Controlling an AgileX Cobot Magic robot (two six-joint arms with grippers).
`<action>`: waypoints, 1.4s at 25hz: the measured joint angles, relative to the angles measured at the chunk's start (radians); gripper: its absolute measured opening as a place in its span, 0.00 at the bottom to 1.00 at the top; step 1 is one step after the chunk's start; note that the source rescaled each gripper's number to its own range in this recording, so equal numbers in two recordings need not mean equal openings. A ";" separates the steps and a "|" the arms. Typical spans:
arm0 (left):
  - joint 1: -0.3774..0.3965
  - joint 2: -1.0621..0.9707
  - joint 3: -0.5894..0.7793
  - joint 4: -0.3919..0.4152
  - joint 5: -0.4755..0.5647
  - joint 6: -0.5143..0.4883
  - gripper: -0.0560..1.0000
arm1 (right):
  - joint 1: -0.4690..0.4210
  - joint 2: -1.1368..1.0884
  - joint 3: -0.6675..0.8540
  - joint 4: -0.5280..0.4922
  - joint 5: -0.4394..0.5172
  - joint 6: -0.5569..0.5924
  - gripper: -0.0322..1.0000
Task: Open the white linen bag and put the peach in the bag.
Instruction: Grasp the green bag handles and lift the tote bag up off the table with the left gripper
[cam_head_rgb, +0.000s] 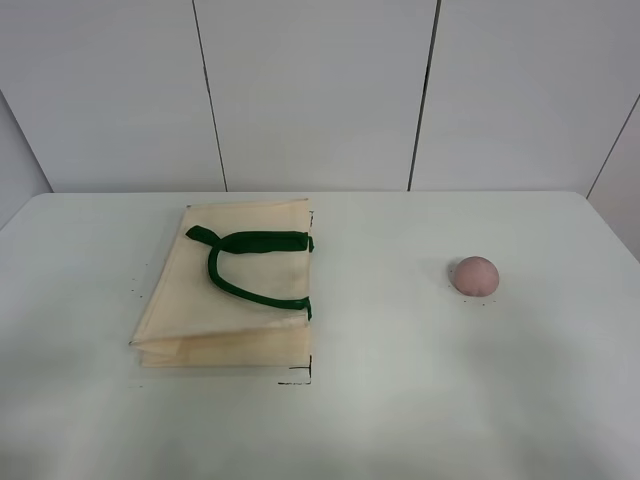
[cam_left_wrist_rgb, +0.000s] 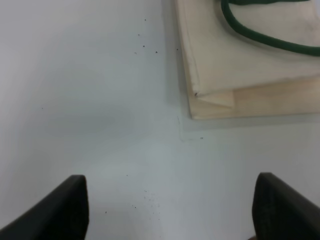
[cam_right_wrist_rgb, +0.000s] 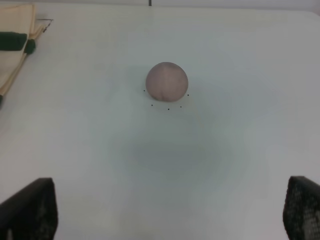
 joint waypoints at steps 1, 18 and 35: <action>0.000 0.000 0.000 0.000 0.000 0.000 1.00 | 0.000 0.000 0.000 0.000 0.000 0.000 1.00; 0.000 0.299 -0.152 0.000 -0.004 0.000 1.00 | 0.000 0.000 0.000 0.000 0.000 0.000 1.00; 0.000 1.447 -0.738 -0.017 -0.037 -0.002 1.00 | 0.000 0.000 0.000 0.000 0.000 0.000 1.00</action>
